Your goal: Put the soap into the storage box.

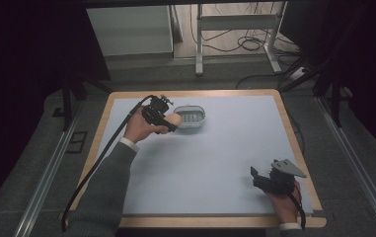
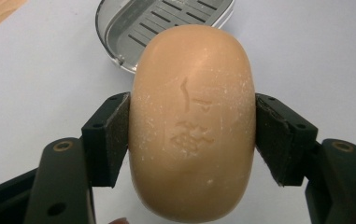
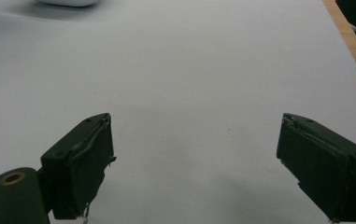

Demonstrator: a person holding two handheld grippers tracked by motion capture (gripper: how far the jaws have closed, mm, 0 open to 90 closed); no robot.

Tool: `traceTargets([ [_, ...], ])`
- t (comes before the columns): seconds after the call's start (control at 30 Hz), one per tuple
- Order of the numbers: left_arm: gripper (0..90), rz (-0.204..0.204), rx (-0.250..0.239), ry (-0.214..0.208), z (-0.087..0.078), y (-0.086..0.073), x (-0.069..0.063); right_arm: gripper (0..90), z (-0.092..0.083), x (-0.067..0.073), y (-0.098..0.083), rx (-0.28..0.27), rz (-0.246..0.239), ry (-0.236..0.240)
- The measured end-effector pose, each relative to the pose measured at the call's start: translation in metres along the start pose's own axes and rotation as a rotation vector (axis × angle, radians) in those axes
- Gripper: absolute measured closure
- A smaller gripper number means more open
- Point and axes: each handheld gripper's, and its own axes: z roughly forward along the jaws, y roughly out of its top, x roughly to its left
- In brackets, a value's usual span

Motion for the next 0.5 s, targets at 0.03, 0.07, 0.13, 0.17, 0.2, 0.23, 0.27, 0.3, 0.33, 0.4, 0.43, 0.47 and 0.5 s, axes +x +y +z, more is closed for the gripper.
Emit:
traceTargets([
  [0.03, 32.5, 0.001, 0.001, 0.000, 0.001, 0.001, 0.000, 11.1, 0.000, 0.000, 0.000, 0.000, 0.000, 0.000],
  [0.07, 32.4, 0.003, 0.001, -0.003, 0.002, 0.003, 0.001, 11.1, 0.000, 0.000, 0.000, 0.000, -0.001, 0.000],
  [0.13, 32.4, -0.001, 0.000, -0.001, 0.003, 0.004, 0.001, 11.1, 0.000, 0.000, 0.000, 0.000, -0.001, 0.000],
  [0.17, 32.4, 0.002, 0.003, 0.000, 0.003, 0.005, 0.001, 11.1, 0.000, 0.000, 0.000, 0.000, 0.000, 0.000],
  [0.2, 32.5, 0.002, 0.003, 0.000, 0.004, 0.007, 0.002, 11.1, 0.000, 0.000, 0.000, 0.000, 0.000, 0.000],
  [0.23, 32.4, 0.002, 0.002, 0.001, 0.005, 0.008, 0.002, 11.1, 0.000, 0.000, 0.000, 0.000, 0.001, 0.000],
  [0.27, 32.5, 0.002, 0.000, 0.000, 0.005, 0.009, 0.002, 11.1, 0.000, 0.000, 0.000, 0.000, 0.001, 0.000],
  [0.3, 32.5, -0.002, -0.002, -0.001, 0.005, 0.010, 0.003, 11.1, 0.000, 0.000, 0.000, 0.000, 0.001, 0.000],
  [0.33, 32.5, 0.003, 0.002, -0.001, 0.006, 0.011, 0.003, 11.1, 0.000, 0.000, 0.000, 0.000, 0.001, 0.000],
  [0.4, 32.5, 0.009, 0.008, 0.003, 0.008, 0.014, 0.003, 11.1, 0.000, 0.000, 0.000, 0.000, 0.001, 0.000],
  [0.43, 32.5, 0.005, 0.003, 0.000, 0.009, 0.015, 0.002, 11.1, 0.000, 0.000, 0.000, 0.000, 0.001, 0.001],
  [0.47, 32.5, 0.012, 0.007, -0.002, 0.009, 0.016, 0.003, 11.0, 0.000, 0.000, 0.000, 0.000, 0.002, 0.000],
  [0.5, 32.5, 0.011, 0.004, -0.001, 0.010, 0.018, 0.002, 11.0, 0.000, 0.000, 0.000, 0.000, 0.002, 0.000],
])
